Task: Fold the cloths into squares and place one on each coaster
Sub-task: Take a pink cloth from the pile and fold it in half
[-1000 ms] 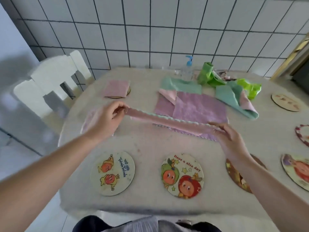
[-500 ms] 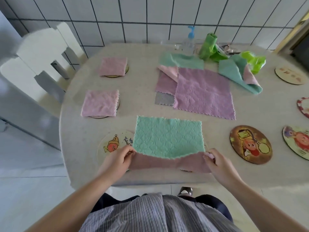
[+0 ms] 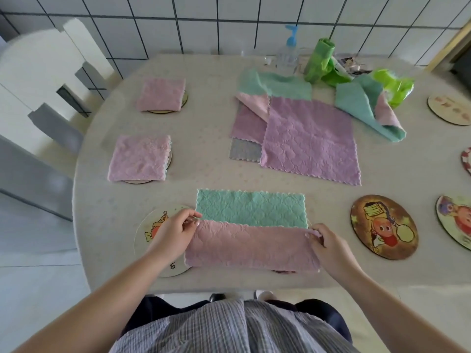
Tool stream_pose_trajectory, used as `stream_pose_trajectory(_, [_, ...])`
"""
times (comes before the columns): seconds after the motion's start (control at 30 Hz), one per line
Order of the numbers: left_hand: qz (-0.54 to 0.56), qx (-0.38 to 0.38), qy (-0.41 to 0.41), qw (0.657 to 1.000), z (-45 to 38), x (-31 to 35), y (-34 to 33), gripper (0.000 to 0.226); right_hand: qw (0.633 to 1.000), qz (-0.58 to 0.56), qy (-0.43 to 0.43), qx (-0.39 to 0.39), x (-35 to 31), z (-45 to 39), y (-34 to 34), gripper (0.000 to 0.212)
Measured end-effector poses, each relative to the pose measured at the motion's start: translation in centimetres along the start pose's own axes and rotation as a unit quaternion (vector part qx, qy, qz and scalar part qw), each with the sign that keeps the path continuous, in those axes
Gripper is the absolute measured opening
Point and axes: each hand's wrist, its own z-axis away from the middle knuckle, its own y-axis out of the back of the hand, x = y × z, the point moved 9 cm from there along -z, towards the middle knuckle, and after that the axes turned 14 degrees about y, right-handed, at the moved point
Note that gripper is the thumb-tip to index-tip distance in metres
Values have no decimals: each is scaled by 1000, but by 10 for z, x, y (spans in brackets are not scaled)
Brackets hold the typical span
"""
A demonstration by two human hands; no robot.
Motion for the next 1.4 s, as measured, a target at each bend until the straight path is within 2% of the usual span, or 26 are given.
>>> stream_pose_trajectory(0.23, [42, 11, 37, 998, -42, 7, -1, 35, 1000, -20, 5, 16, 4, -45, 9, 12])
stream_pose_trajectory(0.53, [51, 15, 56, 997, -69, 12, -2, 23, 998, -52, -11, 33, 6, -76, 12, 12])
stream_pose_trajectory(0.87, [17, -4, 72, 997, -92, 7, -3, 16, 998, -26, -47, 32, 13, -93, 9, 10])
stream_pose_trajectory(1.4, [15, 18, 88, 996, -99, 12, 1, 13, 996, -14, -75, 45, 17, -100, 9, 11])
